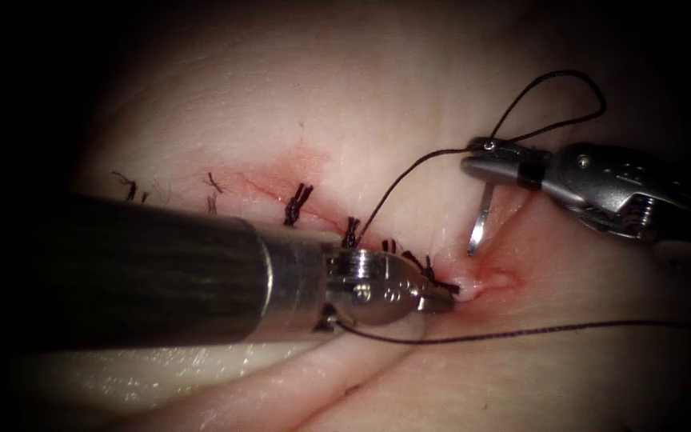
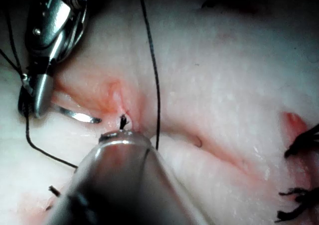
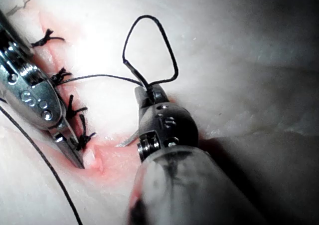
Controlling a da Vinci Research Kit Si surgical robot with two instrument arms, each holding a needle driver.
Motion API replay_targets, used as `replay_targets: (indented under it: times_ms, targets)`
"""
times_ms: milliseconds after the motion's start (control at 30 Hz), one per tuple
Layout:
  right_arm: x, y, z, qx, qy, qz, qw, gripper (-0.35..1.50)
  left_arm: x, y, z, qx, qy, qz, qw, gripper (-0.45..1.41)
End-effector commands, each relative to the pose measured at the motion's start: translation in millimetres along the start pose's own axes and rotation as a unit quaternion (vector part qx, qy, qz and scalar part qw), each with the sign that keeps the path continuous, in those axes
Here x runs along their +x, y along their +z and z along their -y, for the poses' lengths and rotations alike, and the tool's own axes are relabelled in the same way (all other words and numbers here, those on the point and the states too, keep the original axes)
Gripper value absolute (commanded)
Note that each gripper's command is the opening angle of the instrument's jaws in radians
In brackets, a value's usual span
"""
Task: Wound Closure
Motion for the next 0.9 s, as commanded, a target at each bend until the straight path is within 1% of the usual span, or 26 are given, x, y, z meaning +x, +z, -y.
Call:
replay_targets:
  times_ms: [33, 100, 167, 267, 367, 433, 500, 567, 667, 833, 900]
  targets:
    - [0.2, 0.9, 0.0, 0.009, 0.008, 0.007, 1.0, -0.35, 0.1, 0.5, 0.3, -0.001, 0.001, -0.001, 1.0, -0.05]
    - [0.1, 0.9, -0.1, 0.03, 0.033, 0.012, 0.999, -0.35, 0.0, 0.2, 0.4, -0.004, 0.001, -0.002, 1.0, -0.05]
    - [0.1, 0.9, -0.3, 0.039, 0.059, 0.014, 0.997, -0.35, 0.0, 0.2, 0.5, -0.003, 0.001, -0.002, 1.0, -0.05]
    - [0.3, 0.8, -1.1, 0.043, 0.113, -0.003, 0.993, -0.35, 0.0, 0.2, 0.5, -0.003, 0.001, -0.002, 1.0, -0.05]
    - [0.4, 0.9, -1.6, 0.058, 0.178, -0.018, 0.982, -0.35, 0.1, 0.2, 0.5, -0.003, 0.001, -0.002, 1.0, -0.05]
    - [0.5, 1.2, -1.7, 0.087, 0.225, -0.028, 0.97, -0.35, 0.1, 0.2, 0.5, -0.003, 0.001, -0.002, 1.0, -0.05]
    - [0.5, 1.3, -1.7, 0.104, 0.251, -0.034, 0.962, -0.35, 0.1, 0.1, 0.5, -0.003, 0.001, -0.002, 1.0, -0.03]
    - [0.5, 1.4, -1.4, 0.123, 0.273, -0.042, 0.953, -0.35, 0.1, 0.1, 0.6, -0.002, 0.001, -0.002, 1.0, -0.03]
    - [0.3, 1.4, -0.4, 0.134, 0.306, -0.04, 0.942, -0.35, 0.1, -0.2, 0.7, -0.001, 0.001, -0.001, 1.0, -0.03]
    - [0.2, 1.1, 1.6, 0.158, 0.34, -0.04, 0.926, -0.35, 0.2, -0.8, 1.0, 0.001, 0.0, 0.0, 1.0, -0.03]
    - [0.2, 0.9, 2.6, 0.173, 0.36, -0.039, 0.916, -0.35, 0.2, -0.9, 1.1, 0.002, 0.0, 0.001, 1.0, -0.03]
